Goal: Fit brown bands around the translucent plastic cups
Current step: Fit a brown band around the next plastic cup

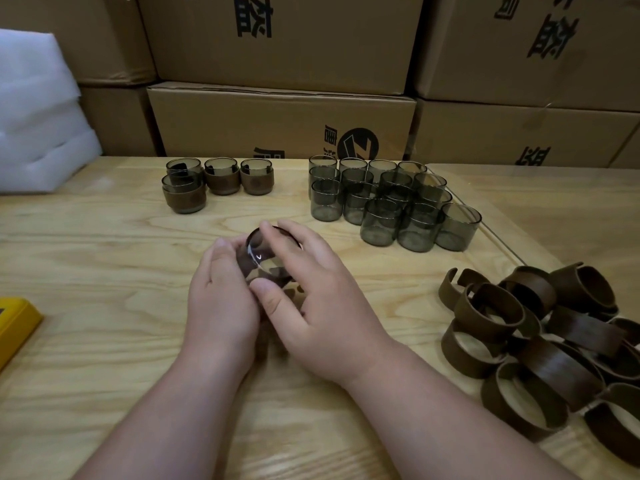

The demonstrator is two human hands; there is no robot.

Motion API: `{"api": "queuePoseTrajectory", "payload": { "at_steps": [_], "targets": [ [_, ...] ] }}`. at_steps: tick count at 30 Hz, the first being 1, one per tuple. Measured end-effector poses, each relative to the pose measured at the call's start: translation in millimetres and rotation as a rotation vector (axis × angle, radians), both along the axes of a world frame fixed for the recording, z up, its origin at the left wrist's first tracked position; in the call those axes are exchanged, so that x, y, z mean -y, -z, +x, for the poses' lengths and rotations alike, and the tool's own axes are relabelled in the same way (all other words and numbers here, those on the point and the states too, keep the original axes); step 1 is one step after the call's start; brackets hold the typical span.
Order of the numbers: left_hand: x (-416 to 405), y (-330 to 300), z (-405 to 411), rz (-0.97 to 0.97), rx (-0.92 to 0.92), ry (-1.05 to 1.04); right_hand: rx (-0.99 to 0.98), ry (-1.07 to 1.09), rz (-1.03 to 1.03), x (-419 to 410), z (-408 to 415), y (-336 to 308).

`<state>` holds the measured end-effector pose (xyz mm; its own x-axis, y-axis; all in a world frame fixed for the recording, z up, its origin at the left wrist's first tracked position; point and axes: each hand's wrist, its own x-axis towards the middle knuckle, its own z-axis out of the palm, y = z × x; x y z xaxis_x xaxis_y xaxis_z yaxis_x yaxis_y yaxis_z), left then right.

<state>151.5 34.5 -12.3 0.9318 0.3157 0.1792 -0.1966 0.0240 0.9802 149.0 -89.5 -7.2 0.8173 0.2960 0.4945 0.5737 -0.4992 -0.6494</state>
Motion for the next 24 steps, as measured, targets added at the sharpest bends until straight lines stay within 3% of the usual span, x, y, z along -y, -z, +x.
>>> {"api": "queuePoseTrajectory", "payload": {
  "at_steps": [6, 8, 13, 18, 21, 24],
  "targets": [
    [8, -4, 7, 0.002, -0.035, 0.065, 0.142, 0.230, 0.277, 3, 5, 3],
    [11, -3, 7, -0.107, -0.055, 0.095, 0.161, 0.286, 0.334, 6, 8, 3],
    [12, 4, 4, -0.043, -0.010, 0.274, 0.189, 0.305, 0.361, 7, 12, 1],
    [11, 2, 2, -0.008, 0.050, 0.277, 0.199, 0.283, 0.400, 10, 9, -12],
    [11, 1, 0, 0.024, 0.070, 0.274, 0.151, 0.313, 0.311, 14, 6, -38],
    [13, 3, -1, 0.049, 0.054, 0.296, -0.024, 0.335, 0.105, 26, 6, -71]
  ]
}}
